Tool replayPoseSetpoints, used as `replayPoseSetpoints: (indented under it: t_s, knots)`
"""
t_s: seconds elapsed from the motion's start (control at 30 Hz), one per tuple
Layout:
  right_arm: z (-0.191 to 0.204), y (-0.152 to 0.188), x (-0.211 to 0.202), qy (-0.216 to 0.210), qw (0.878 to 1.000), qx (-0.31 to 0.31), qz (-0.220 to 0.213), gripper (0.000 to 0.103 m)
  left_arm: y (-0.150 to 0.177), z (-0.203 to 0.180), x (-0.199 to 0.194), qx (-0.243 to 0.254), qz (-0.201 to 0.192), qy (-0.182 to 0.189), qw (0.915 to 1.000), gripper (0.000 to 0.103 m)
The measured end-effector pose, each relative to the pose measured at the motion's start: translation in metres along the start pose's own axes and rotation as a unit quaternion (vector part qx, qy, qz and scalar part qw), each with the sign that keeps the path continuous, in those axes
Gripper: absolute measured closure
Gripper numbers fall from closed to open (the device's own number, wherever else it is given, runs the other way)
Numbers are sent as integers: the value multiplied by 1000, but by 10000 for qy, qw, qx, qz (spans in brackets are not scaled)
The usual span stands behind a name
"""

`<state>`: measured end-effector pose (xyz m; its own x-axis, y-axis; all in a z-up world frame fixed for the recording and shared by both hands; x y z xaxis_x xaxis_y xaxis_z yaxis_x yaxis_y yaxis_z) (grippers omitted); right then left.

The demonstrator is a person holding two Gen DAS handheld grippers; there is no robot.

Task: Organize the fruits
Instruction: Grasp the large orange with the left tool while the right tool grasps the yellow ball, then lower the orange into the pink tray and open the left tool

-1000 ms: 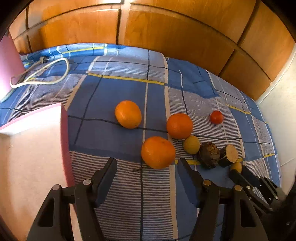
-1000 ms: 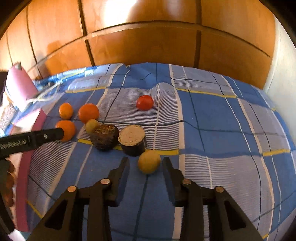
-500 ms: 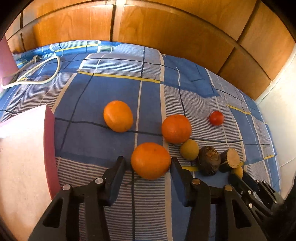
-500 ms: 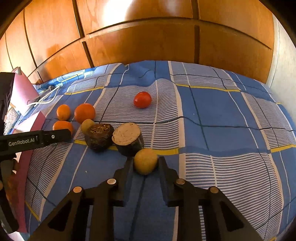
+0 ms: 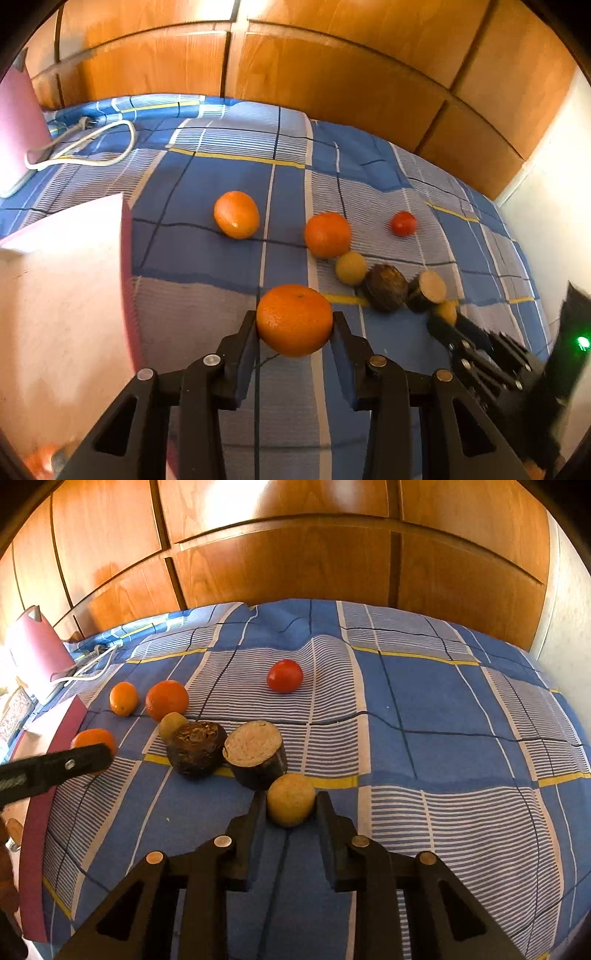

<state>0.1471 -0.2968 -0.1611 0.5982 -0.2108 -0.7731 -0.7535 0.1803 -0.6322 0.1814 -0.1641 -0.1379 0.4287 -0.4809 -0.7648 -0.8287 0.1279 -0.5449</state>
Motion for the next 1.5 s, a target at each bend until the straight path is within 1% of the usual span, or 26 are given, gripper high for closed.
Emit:
replayPoseSetpoints:
  t_s: [0.13,0.33,0.43,0.63,0.87,1.07,1.13,1.3,1.4,1.5]
  knots:
    - [2,1,1,87,9999,-80,26,76,12,-3,-14,-49,1,-15,10000,64]
    - [-2,1,1,-171,9997,134,60,76,23,-5,-34,-58,-84,-72,9999,64]
    - [-3,1,1,-214,9996,167,78,76,27,-6,-45,-30,-162,-93,9998,64]
    - [4,3,-4,129,9998,-122,53,77,33,-6,-65,28,-334,-139,9993,64]
    - [24,23,-23,-24,9993,-359,30,77,43,4,-80,-69,-405,-184,9990,64]
    - [36,32,-35,5,9989,-458,-54,77,51,20,-95,-208,-521,-304,9980,64]
    - [43,30,-44,-105,9988,-469,-135,77,51,28,-102,-243,-603,-398,9971,64]
    - [73,24,-64,-347,9956,-803,-340,77,48,52,-118,-496,-803,-548,9940,64]
    - [87,27,-70,-439,9936,-972,-377,77,46,70,-127,-609,-916,-720,9913,64]
    - [97,32,-73,-517,9920,-1097,-357,77,44,93,-136,-786,-1007,-976,9870,64]
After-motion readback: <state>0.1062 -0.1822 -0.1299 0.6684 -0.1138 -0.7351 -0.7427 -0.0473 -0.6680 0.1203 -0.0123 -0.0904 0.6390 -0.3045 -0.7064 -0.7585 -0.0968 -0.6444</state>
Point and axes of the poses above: each gripper's, at about its wrist camera, not at the fingertips, and x roughly the way its jaws point, z to its left, y to its underside, the point moved 9 cm from there along x, roughly the way its jaws point, and after that the axes turned 9 degrees about y, right-handed, at the moved point
